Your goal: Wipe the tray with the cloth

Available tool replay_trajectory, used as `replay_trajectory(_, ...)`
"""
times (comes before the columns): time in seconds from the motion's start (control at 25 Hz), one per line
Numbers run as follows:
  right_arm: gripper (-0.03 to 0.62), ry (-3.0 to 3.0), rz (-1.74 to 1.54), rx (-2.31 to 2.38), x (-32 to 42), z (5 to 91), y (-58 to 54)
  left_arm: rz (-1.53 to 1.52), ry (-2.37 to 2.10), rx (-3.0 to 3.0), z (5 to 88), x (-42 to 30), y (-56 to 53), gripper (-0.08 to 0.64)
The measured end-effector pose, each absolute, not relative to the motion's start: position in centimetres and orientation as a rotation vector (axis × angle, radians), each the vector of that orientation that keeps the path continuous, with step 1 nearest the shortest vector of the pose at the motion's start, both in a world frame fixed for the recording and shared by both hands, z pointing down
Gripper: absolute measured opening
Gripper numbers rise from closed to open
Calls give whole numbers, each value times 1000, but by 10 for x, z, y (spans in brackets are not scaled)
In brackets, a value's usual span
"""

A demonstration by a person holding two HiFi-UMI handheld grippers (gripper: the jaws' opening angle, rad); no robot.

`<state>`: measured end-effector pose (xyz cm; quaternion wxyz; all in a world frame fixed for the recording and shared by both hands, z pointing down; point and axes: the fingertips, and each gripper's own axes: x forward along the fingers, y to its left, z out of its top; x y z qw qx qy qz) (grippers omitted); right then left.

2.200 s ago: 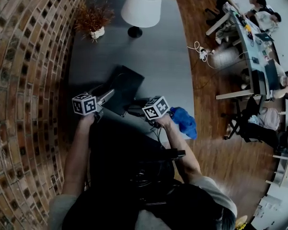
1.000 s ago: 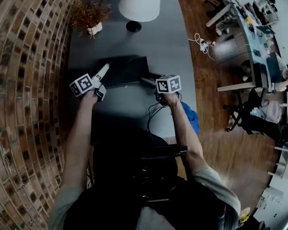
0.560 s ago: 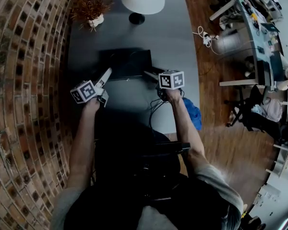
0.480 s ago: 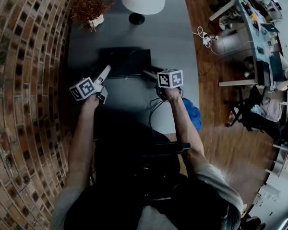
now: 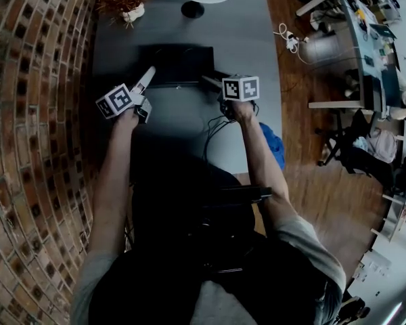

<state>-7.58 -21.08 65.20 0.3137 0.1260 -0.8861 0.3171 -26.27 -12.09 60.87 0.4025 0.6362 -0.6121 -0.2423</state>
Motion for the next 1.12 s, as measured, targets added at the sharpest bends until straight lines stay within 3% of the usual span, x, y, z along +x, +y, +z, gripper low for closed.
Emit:
replay_trajectory(0.24,250,-2393,844,445,-53,651,-219,-554,-1564,1659,606,-261,-105,281)
replay_trajectory(0.32,202,-2459,874,544,-28,636,-224,-548,-1564,1692,594,-252,-87,281)
replay_trajectory(0.68,143,-2630,832,819,84,567,-202,-613,-1542,1828,532,-201,-16,281)
replay_trajectory(1.12,140,-2712,678,862,90,530,-177,-618,-1519,1956,477,-163,-15,281)
